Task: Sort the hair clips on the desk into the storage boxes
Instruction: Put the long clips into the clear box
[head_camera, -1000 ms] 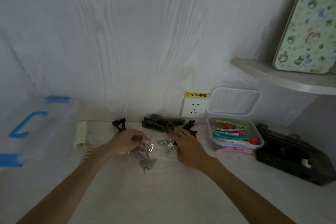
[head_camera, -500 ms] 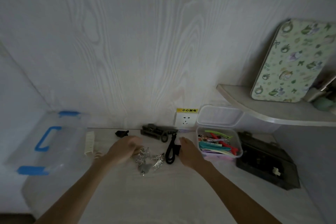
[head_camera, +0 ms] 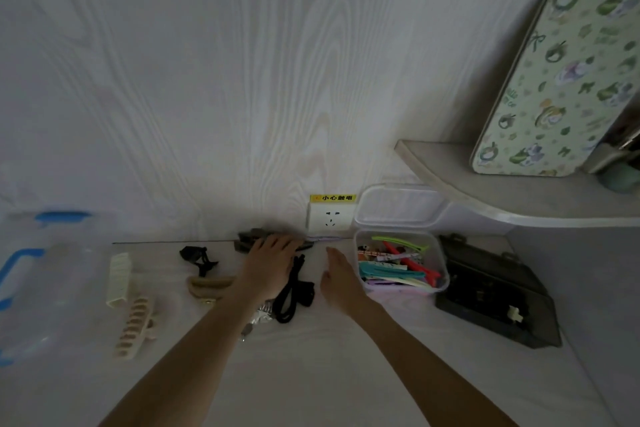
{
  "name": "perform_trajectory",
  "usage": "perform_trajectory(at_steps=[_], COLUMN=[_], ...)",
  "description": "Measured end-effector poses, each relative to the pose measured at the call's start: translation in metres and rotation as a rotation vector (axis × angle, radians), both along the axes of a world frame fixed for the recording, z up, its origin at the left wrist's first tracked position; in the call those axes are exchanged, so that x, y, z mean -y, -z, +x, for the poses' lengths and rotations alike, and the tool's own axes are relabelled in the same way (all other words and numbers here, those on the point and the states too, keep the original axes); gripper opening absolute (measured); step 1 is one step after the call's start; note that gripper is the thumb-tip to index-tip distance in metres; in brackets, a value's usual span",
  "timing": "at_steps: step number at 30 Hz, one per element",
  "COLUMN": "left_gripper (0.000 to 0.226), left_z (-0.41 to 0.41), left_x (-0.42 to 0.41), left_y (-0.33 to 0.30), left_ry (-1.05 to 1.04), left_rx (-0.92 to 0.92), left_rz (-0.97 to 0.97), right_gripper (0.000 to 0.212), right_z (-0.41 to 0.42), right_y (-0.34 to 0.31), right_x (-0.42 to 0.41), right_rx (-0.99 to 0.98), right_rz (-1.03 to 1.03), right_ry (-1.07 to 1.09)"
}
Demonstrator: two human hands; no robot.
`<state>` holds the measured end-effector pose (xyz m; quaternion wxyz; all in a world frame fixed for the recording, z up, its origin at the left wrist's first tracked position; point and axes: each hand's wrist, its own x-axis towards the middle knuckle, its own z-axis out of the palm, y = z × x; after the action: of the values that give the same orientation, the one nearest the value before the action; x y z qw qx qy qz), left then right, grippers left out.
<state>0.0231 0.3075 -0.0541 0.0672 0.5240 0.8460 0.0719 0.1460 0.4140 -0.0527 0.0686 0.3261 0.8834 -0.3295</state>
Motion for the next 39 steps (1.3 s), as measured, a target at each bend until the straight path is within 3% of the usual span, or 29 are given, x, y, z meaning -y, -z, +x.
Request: perform_trajectory(at_steps=[2, 5, 7, 10, 14, 17, 20, 22, 25, 29, 33, 36, 39], left_gripper=[0.037, 0.043, 0.035, 0.027, 0.035, 0.034, 0.038, 0.033, 0.024, 0.019, 0.024, 0.042, 0.059], left_z=[-0.003, -0.012, -0.024, -0.035, -0.039, -0.024, 0.003, 0.017, 0.025, 0.037, 0.069, 0.093, 0.102], left_x=[0.008, 0.024, 0.036, 0.049, 0.048, 0.038, 0.028, 0.025, 0.024, 0.01, -0.031, -0.062, -0.069], left_y=[-0.004, -0.015, -0.014, -0.013, -0.023, -0.03, -0.026, -0.018, -0.024, -0.054, -0.073, -0.069, -0.058], left_ry=[0.03, -0.002, 0.004, -0.015, -0.095, -0.119, -0.057, -0.009, -0.031, -0.068, -0.119, -0.118, -0.075], left_rx=[-0.078, 0.026, 0.008, 0.083, 0.171, 0.163, 0.201, 0.179, 0.171, 0.296, 0.385, 0.478, 0.484], left_rz=[0.06, -0.136, -0.249, -0.272, -0.197, -0.113, -0.168, -0.168, 0.019, 0.232, 0.34, 0.307, 0.128], right_gripper=[0.067, 0.08, 0.081, 0.072, 0.036, 0.02, 0.024, 0.006, 0.012, 0.013, 0.015, 0.018, 0.041], right_z=[-0.006, -0.018, -0.026, -0.032, -0.031, -0.024, -0.008, 0.0, 0.012, 0.037, 0.069, 0.087, 0.101], right_y=[-0.003, 0.0, 0.004, 0.005, 0.005, 0.007, 0.008, 0.003, -0.008, -0.039, -0.065, -0.064, -0.056], right_x=[-0.004, -0.002, 0.001, -0.003, -0.003, 0.006, 0.019, 0.02, 0.015, -0.002, -0.031, -0.06, -0.082], right_rx=[0.06, 0.09, 0.086, 0.13, 0.061, 0.0, -0.095, -0.136, -0.199, -0.34, -0.474, -0.395, -0.151], right_rz=[-0.008, 0.074, 0.149, 0.403, 0.606, 0.553, 0.426, 0.26, 0.147, 0.12, 0.267, 0.27, 0.336], right_ry=[-0.001, 0.005, 0.028, -0.018, -0.113, -0.117, -0.132, -0.106, -0.059, 0.048, 0.219, 0.243, 0.004])
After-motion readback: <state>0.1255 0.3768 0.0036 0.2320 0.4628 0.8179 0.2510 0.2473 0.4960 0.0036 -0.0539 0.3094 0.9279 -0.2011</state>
